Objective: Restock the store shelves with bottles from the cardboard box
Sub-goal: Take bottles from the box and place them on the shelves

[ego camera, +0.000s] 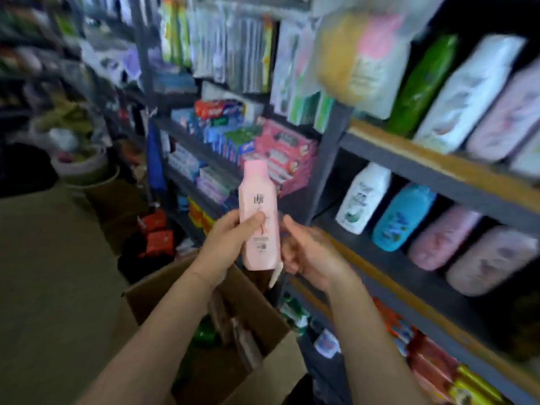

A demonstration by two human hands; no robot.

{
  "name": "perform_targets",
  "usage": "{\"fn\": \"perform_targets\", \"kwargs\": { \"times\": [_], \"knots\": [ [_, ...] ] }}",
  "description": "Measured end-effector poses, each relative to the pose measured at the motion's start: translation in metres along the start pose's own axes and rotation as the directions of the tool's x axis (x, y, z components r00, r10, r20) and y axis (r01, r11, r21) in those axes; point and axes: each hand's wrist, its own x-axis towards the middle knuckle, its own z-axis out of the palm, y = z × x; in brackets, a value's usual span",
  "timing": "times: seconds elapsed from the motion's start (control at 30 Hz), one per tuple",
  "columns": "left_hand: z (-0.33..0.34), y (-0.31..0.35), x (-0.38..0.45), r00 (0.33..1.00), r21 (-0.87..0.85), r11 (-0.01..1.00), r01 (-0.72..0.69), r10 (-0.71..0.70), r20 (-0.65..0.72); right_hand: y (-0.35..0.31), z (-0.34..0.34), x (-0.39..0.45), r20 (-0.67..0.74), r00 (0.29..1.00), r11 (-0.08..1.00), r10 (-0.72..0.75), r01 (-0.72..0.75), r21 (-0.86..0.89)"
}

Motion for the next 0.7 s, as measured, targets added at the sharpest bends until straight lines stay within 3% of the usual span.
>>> {"fn": "perform_targets", "kwargs": {
  "times": [0.2,0.33,0.47,0.6,0.7],
  "knots": [
    [0.103,0.082,-0.012,0.95,-0.012,0.98,-0.198,0.195,0.246,-0.097,-0.035,-0.084,-0.138,0.901,0.883,-0.411,0.356,-0.305],
    [0.159,0.113,-0.015,0.879,-0.031,0.952,-0.305,0.294,0.375,-0.139,-0.068,-0.126,-0.201,0.792,0.777,-0.577,0.455,-0.435],
    [0.206,0.129,-0.008,0.783,0.013,0.887,-0.462,0.401,0.475,-0.161,-0.103,-0.153,-0.255,0.622,0.629,-0.74,0.507,-0.589],
    [0.248,0.13,0.018,0.759,0.194,0.777,-0.599,0.473,0.447,-0.18,-0.132,-0.17,-0.322,0.443,0.528,-0.837,0.496,-0.69],
    [0.266,0.118,0.046,0.756,0.44,0.622,-0.648,0.454,0.472,-0.191,-0.159,-0.168,-0.366,0.414,0.524,-0.833,0.382,-0.761]
  ]
}}
